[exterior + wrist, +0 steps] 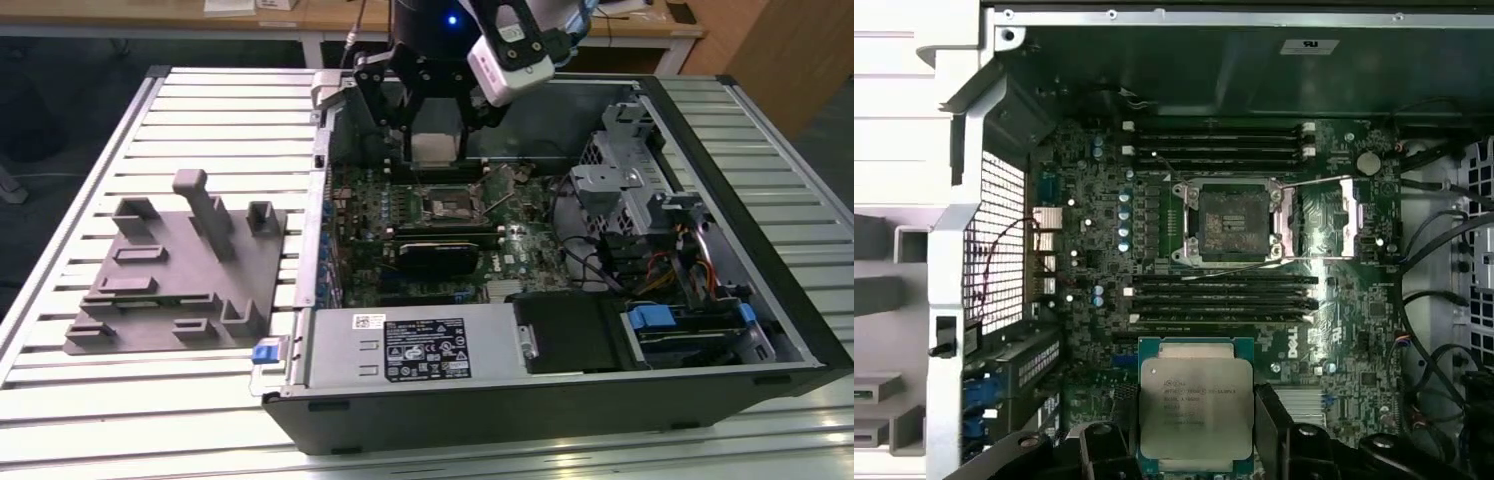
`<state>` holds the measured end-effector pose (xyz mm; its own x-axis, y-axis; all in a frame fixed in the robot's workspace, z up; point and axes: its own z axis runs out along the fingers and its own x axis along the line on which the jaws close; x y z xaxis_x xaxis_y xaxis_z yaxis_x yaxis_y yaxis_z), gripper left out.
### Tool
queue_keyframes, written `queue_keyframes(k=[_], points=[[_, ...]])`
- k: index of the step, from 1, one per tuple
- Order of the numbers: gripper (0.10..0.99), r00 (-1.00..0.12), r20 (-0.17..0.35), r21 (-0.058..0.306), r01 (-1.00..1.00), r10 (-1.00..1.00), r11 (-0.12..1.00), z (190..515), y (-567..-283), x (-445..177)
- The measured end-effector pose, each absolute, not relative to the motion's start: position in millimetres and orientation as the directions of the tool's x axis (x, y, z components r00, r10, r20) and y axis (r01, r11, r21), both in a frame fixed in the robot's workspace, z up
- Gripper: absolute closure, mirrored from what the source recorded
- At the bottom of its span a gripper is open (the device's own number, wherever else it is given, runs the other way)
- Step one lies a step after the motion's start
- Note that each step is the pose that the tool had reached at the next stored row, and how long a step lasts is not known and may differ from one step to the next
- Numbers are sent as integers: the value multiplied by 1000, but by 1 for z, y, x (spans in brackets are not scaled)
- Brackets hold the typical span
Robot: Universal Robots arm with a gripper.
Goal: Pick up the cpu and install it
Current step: 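Pick up the cpu and move it towards the insertion slot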
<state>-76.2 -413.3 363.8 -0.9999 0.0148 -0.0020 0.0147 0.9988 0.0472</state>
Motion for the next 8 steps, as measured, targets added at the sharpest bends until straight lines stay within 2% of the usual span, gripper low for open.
queue_keyframes(k=[8], points=[[545,-1000,-2,47,15,15,999,356,-413,-63]])
